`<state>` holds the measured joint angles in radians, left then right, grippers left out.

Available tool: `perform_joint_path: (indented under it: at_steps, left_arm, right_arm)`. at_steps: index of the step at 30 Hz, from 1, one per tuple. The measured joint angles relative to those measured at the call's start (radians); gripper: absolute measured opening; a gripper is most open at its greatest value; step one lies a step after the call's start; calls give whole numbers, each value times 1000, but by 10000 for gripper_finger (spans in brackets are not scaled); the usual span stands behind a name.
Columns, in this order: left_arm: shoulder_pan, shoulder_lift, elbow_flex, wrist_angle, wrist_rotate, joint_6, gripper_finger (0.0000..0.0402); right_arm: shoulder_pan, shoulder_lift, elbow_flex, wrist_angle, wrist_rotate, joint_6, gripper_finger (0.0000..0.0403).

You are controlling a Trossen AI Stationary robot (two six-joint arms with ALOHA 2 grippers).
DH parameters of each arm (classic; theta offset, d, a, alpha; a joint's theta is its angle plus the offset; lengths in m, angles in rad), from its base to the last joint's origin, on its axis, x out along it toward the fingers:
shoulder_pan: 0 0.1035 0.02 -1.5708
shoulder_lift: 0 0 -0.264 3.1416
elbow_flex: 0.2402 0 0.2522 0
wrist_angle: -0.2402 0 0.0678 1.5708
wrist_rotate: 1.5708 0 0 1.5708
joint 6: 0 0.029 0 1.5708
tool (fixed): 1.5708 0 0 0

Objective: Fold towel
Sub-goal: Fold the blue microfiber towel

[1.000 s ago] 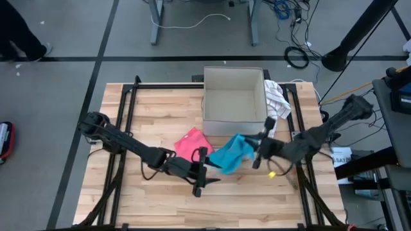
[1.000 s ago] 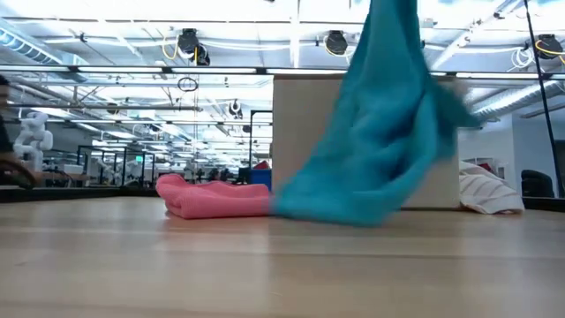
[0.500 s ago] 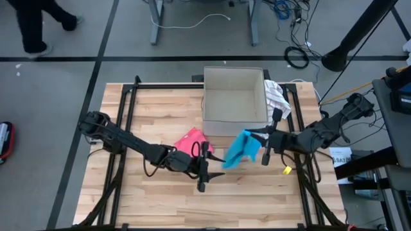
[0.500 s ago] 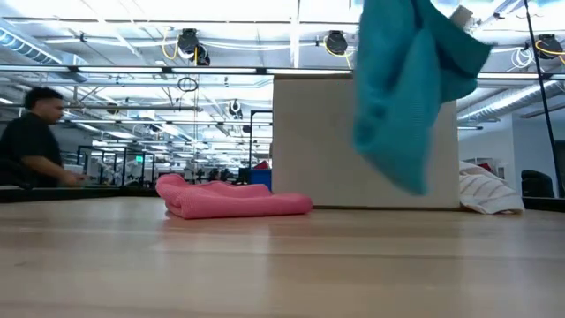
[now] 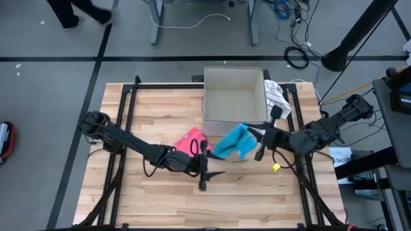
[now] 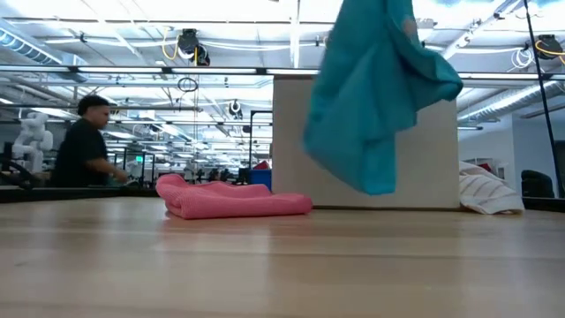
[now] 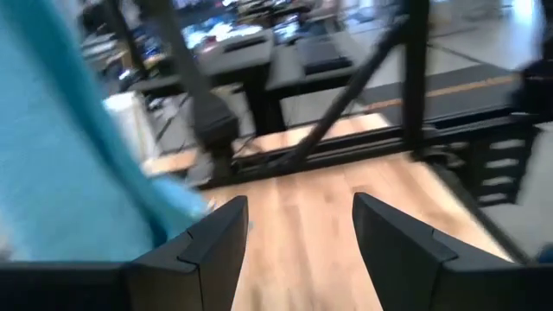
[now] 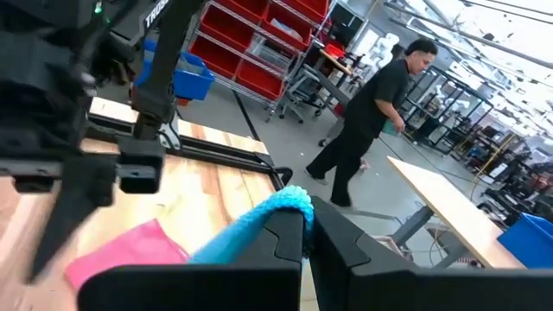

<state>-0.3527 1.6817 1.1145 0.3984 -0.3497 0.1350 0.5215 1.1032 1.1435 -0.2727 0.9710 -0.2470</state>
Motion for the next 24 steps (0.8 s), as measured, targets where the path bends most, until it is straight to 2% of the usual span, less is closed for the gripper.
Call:
perform_joint_path:
  at_steps: [3,8,10,14,18,21,24]
  left_arm:
    - [18,0,0,-12,-54,-38,217]
    - [56,0,0,-8,-53,-101,217]
    - [73,0,0,-5,-13,-110,217]
    - [103,0,0,3,135,-154,217]
    - [128,0,0,-46,147,-214,217]
    - [148,1,0,-79,110,-239,217]
    - [164,1,0,-102,-5,-261,217]
  right_arm:
    - [-14,12,0,18,0,0,0]
    - [-48,49,0,58,-3,-5,0]
    - [-59,63,0,94,-4,-23,0]
    - [-75,83,0,147,-4,-64,0]
    - [-84,88,0,204,-4,-103,0]
    - [-84,89,9,217,-4,-113,0]
    - [-84,89,11,235,-4,-114,0]
